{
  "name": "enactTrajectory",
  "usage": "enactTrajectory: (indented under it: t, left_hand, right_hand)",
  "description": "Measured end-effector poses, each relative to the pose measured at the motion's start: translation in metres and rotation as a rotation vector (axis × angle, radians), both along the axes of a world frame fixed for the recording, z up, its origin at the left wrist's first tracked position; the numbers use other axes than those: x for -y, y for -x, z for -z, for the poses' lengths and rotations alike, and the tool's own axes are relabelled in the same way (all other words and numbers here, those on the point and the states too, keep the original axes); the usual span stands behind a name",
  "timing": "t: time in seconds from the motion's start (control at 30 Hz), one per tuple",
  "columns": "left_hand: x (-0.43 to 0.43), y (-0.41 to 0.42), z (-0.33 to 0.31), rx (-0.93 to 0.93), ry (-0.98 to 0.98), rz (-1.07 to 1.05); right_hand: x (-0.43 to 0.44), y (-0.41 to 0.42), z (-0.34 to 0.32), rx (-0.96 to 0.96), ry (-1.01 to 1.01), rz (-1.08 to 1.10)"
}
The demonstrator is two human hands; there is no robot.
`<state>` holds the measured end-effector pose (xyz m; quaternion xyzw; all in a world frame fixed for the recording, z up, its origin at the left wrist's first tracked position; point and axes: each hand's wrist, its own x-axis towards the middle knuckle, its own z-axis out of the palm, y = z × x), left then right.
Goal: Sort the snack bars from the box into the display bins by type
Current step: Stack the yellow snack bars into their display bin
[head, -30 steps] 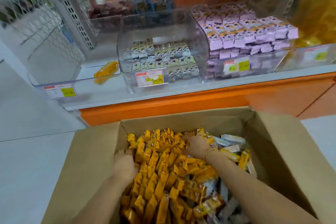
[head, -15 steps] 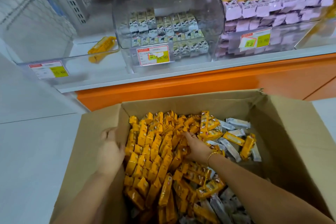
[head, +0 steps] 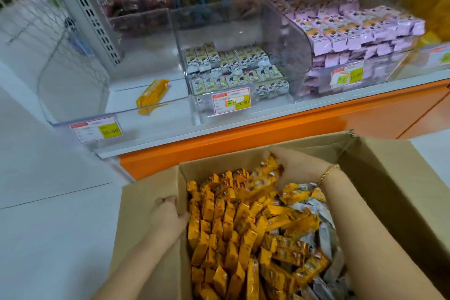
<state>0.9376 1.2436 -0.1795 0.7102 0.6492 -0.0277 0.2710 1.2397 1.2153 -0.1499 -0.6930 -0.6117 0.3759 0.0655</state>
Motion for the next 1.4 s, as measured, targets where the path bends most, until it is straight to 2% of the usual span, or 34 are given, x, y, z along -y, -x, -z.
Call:
enactTrajectory:
  t: [0.07,0.1,0.2,0.3,0.37,0.47,0.57,0.67,0.73,0.87,0.93,0.97,1.07,1.13,1.2,1.27,1.4]
  left_hand:
    - [-0.005,0.005,-0.012,0.099,0.109,0.046]
    - [-0.006,0.007,-0.020,0.241,0.207,0.023]
    - [-0.004,0.006,-0.053,0.981,0.612,-0.204]
    - [-0.002,0.001,-0.080,1.453,0.701,-0.323]
    - [0.000,0.002,-0.094,1.636,0.688,-0.360]
    - [0.005,0.012,-0.114,1.748,0.720,-0.415]
    - [0.008,0.023,-0.133,1.726,0.705,-0.453]
    - [0.009,0.037,-0.154,1.696,0.681,-0.374]
    - [0.008,0.046,-0.167,1.656,0.650,-0.312]
    - [-0.002,0.060,-0.184,1.611,0.571,-0.226]
    - [-0.012,0.071,-0.193,1.549,0.463,-0.150]
    - [-0.020,0.078,-0.195,1.439,0.341,-0.089]
    - [-0.058,0.102,-0.190,0.908,-0.262,0.021]
    - [-0.080,0.113,-0.180,0.671,-0.501,0.088]
    - [-0.098,0.118,-0.170,0.465,-0.586,0.177]
    - [-0.111,0.120,-0.161,0.328,-0.571,0.258]
    - [-0.119,0.118,-0.162,0.333,-0.554,0.201]
  right_hand:
    - [0.008,0.013,-0.027,-0.167,-0.100,0.064]
    - [0.012,0.022,-0.038,-0.225,-0.151,0.098]
    - [0.021,0.060,-0.062,-0.392,-0.313,0.192]
    - [0.028,0.101,-0.068,-0.625,-0.463,0.255]
    - [0.034,0.124,-0.071,-0.732,-0.551,0.314]
    - [0.044,0.148,-0.080,-0.749,-0.643,0.320]
    - [0.048,0.168,-0.094,-0.509,-0.735,0.306]
    - [0.051,0.186,-0.111,-0.241,-0.794,0.294]
    - [0.053,0.197,-0.123,-0.139,-0.826,0.284]
    - [0.045,0.216,-0.142,-0.130,-0.816,0.298]
    - [0.029,0.222,-0.152,-0.173,-0.765,0.320]
    - [0.019,0.224,-0.160,-0.193,-0.734,0.328]
    - [-0.027,0.221,-0.172,-0.219,-0.642,0.343]
    - [-0.072,0.216,-0.173,-0.169,-0.601,0.342]
    - [-0.122,0.213,-0.171,-0.128,-0.556,0.330]
    - [-0.169,0.218,-0.169,-0.085,-0.487,0.296]
    - [-0.249,0.238,-0.147,-0.004,-0.284,0.248]
